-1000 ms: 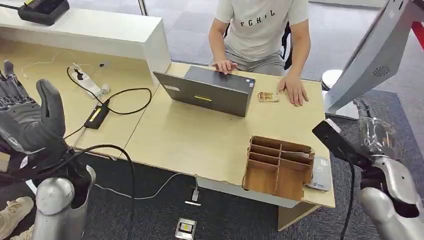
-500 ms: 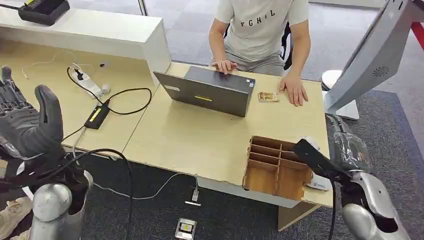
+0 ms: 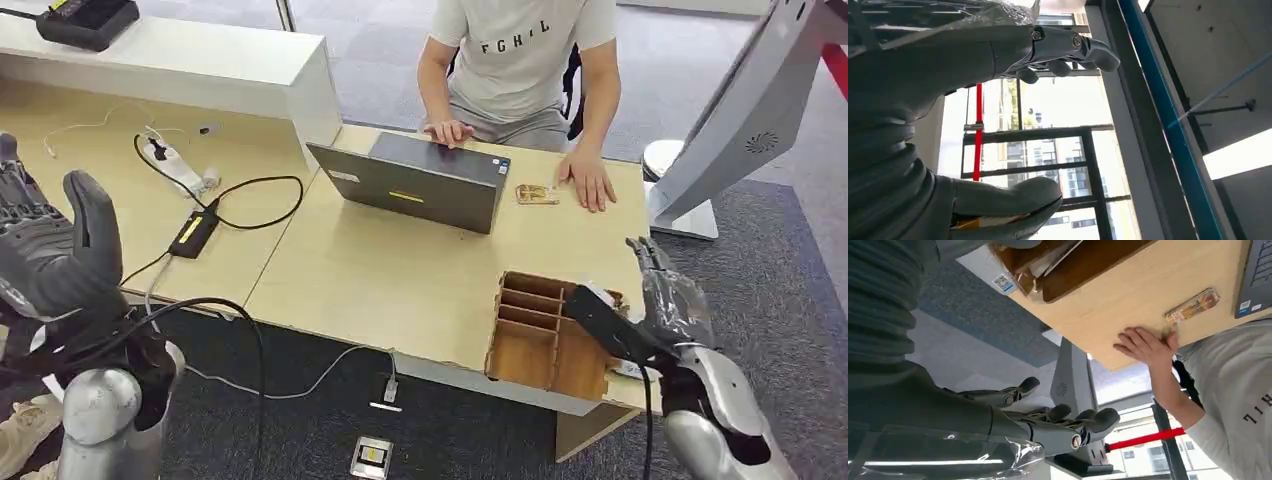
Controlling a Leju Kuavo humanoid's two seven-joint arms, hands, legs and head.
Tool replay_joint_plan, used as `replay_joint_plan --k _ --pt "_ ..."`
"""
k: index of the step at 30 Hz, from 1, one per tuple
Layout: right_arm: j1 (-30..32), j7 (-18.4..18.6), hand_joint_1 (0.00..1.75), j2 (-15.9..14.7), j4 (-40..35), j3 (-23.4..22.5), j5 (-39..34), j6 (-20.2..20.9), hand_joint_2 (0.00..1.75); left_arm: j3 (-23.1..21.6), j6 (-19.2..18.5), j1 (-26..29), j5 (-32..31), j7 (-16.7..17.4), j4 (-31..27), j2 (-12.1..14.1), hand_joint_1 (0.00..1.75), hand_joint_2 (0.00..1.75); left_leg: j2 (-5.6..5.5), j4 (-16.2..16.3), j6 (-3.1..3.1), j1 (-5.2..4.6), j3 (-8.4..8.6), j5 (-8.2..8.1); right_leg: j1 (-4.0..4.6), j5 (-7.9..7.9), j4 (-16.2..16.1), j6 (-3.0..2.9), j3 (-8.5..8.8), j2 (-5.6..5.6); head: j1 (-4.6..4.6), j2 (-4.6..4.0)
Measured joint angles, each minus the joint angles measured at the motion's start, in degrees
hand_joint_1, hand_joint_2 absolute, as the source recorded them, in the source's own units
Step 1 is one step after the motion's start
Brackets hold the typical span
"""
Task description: Pass the card to the sensor for recognition and then transmit it.
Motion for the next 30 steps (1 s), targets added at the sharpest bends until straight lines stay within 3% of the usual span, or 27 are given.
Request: replay_joint_plan --k 22,30 --pt "-3.77 -3.46 0.0 5.68 8.71 3.96 -0.72 -0.94 1.75 0.96 0.0 -0.16 -1.03 -1.16 -0.15 -0.46 0.0 1.75 0.0 0.0 0.0 0.0 -0.01 0.0 0.0 0.0 0.01 0.0 -0.01 0.0 0.02 0.0" --pt "-4.14 -3.67 0.0 6.25 9.86 4.46 -0.87 -1.33 1.75 1.03 0.0 -0.16 -1.03 -1.46 -0.15 -0.63 0.0 1.75 0.0 0.0 0.0 0.0 -0.01 0.0 0.0 0.0 0.0 0.0 -0.02 0.0 0.02 0.0"
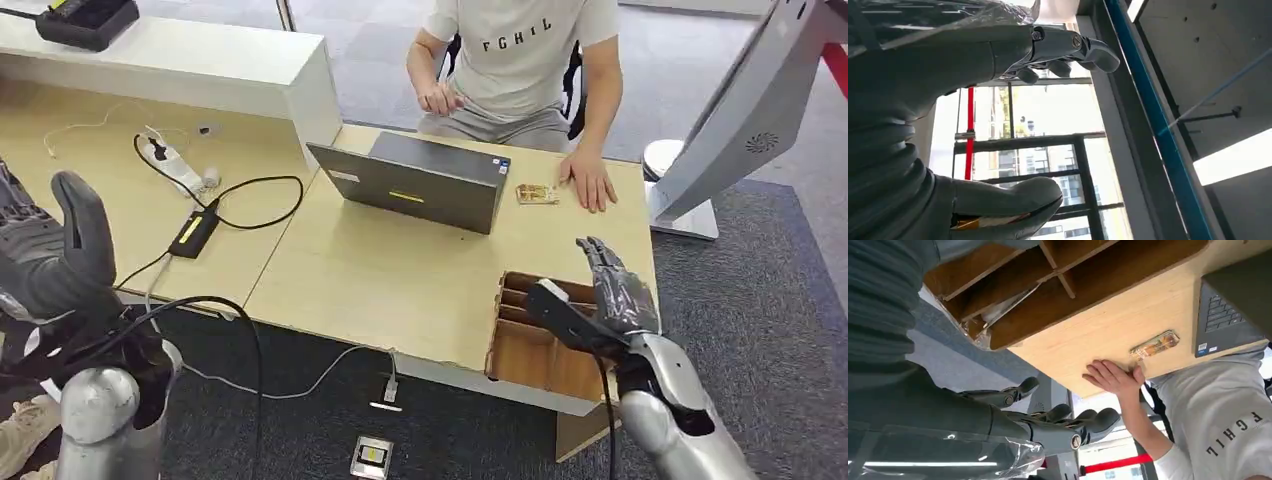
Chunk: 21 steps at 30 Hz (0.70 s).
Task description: Pass the card to the sensor for recognition and then transmit it.
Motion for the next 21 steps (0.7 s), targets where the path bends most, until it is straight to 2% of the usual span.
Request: replay_joint_plan --k 7,21 --pt "-1.05 0.2 0.0 0.81 3.39 1.4 -0.68 -0.28 1.75 0.52 0.0 -0.01 0.94 -1.49 0.0 -0.81 0.0 1.75 0.01 0.01 0.0 0.0 0.0 0.0 0.0 0.0 0.0 0.0 -0.01 0.0 0.0 0.0" --pt "-1.96 1.62 0.0 0.31 7.35 2.06 -1.36 -2.45 1.75 1.38 0.0 0.01 1.66 -1.92 0.02 -1.33 0.0 1.75 0.01 0.02 0.0 0.0 0.0 0.0 0.0 0.0 -0.01 0.0 -0.04 0.01 0.0 0.0"
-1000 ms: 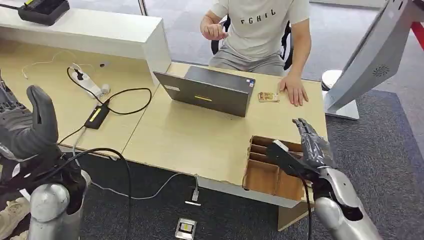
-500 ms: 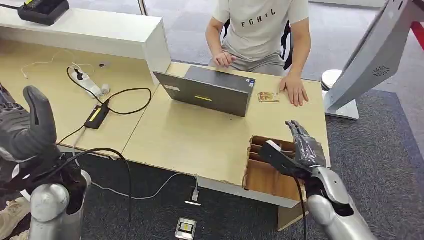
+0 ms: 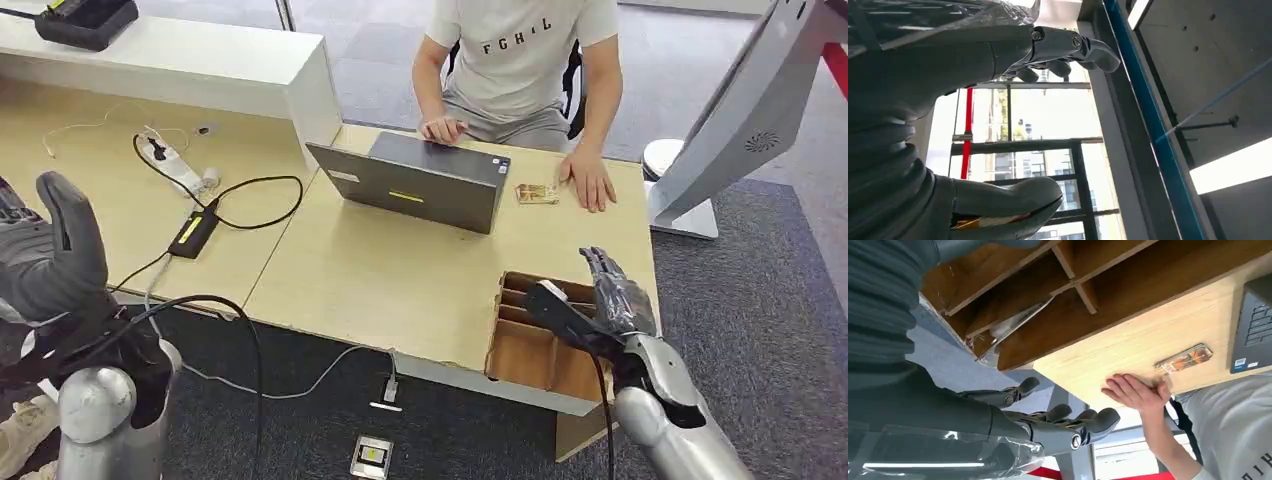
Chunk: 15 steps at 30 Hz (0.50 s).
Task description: Pass the card to the sensor for recognition and then transmit it.
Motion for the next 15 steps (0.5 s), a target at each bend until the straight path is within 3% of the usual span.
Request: replay_joint_plan --k 8,15 --pt "0.24 1.57 0.0 -1.62 -0.66 -1.4 0.18 -1.29 1.75 -0.02 0.0 -0.03 0.28 0.24 0.0 0.0 0.0 1.75 0.01 0.03 0.0 0.0 0.01 0.0 -0.01 0.0 -0.01 0.0 -0.01 0.0 0.0 0.0" --pt "2.28 3.15 0.0 -4.35 -5.88 -3.6 0.5 0.02 1.75 -0.04 0.0 -0.04 0.72 0.96 0.0 0.04 0.0 1.75 0.0 0.04 0.0 0.0 0.02 0.0 -0.01 0.0 -0.01 0.0 0.0 0.01 0.0 0.0"
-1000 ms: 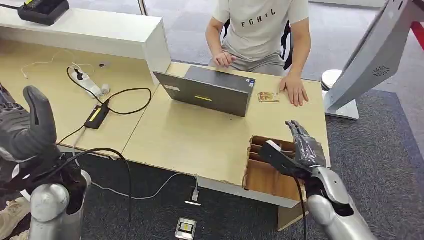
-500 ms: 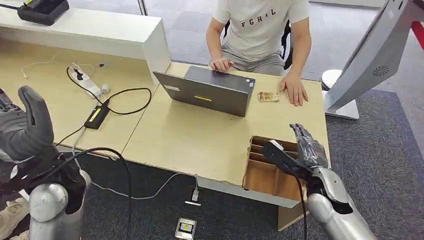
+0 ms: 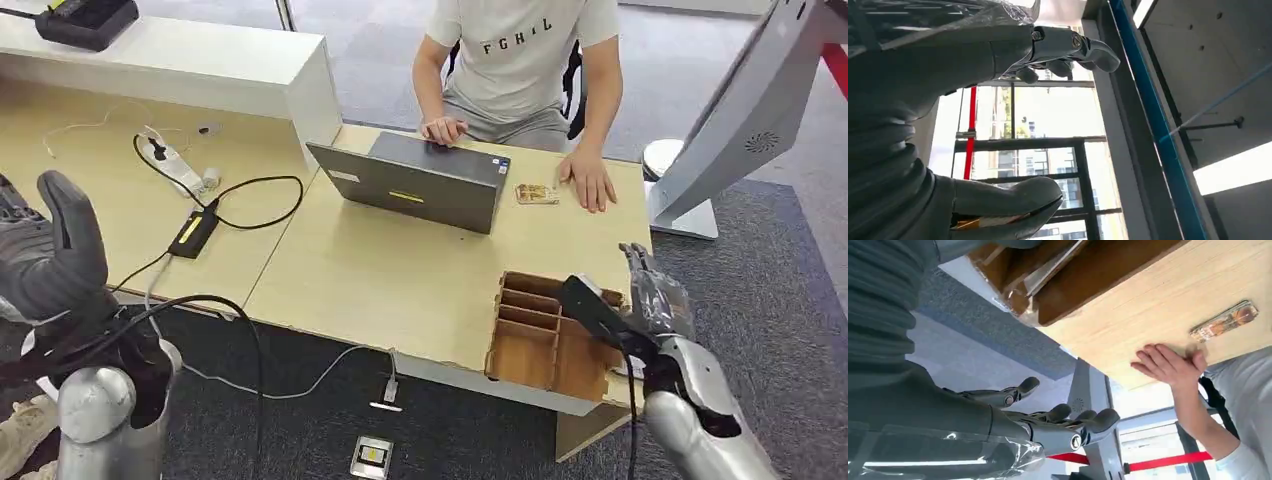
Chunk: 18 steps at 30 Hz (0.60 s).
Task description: Pass the card to the sensor for recognition and then transmit it.
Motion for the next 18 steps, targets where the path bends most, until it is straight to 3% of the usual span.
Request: replay_joint_plan --k 9,18 --pt "3.44 0.9 0.0 -2.49 -5.36 -2.34 -0.17 0.37 1.75 -0.11 0.0 -0.1 -0.17 1.29 0.02 0.5 0.0 1.75 0.01 -0.01 0.0 0.0 0.0 0.0 0.0 0.0 0.0 0.0 0.0 0.01 0.0 0.0" --pt "4.73 0.81 0.0 -2.97 -7.24 -3.5 -0.76 1.12 1.75 -0.15 0.0 -0.16 -0.77 1.9 0.02 0.74 0.0 1.75 0.01 -0.01 0.0 0.0 0.0 0.0 0.0 0.0 0.0 0.0 0.0 0.01 0.0 0.0"
